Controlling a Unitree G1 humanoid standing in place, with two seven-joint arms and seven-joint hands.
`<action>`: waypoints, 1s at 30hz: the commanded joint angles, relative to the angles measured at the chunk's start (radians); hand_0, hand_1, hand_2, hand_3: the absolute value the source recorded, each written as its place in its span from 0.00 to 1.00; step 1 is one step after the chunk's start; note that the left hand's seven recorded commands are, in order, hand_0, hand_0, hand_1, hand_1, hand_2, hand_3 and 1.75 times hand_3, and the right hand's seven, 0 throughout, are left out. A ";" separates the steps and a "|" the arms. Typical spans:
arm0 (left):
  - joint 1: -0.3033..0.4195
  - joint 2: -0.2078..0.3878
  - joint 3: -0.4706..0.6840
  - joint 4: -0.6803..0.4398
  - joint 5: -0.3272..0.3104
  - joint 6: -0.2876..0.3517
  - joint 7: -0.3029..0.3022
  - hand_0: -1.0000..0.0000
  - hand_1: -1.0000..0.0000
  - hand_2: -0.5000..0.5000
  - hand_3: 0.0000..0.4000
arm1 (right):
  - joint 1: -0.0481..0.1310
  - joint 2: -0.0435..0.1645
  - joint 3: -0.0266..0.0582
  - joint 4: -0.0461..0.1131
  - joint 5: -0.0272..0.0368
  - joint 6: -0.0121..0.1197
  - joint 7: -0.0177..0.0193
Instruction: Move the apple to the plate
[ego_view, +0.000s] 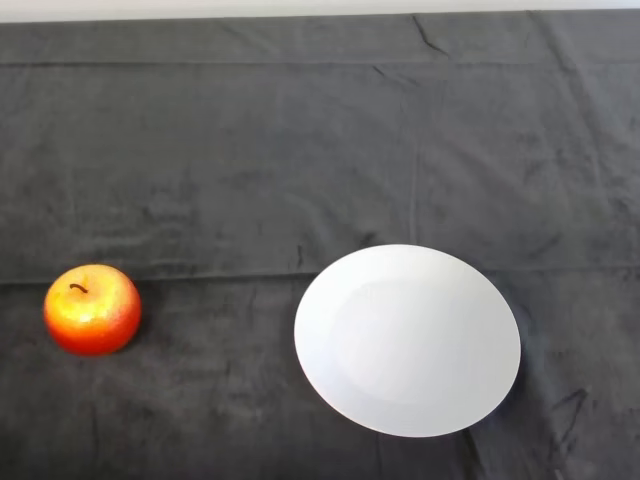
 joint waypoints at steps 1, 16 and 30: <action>0.025 -0.020 -0.037 -0.066 0.049 0.024 -0.027 1.00 1.00 0.50 0.00 | -0.003 -0.020 -0.0056 -0.003 -0.0003 0.016 0.0058; 0.118 -0.080 -0.137 -0.248 0.088 0.143 -0.129 1.00 1.00 0.50 0.00 | -0.003 -0.020 -0.0056 -0.004 -0.0004 0.015 0.0048; 0.187 -0.105 -0.246 -0.366 0.133 0.232 -0.192 1.00 1.00 0.50 0.00 | -0.003 -0.020 -0.0056 -0.005 -0.0003 0.013 0.0035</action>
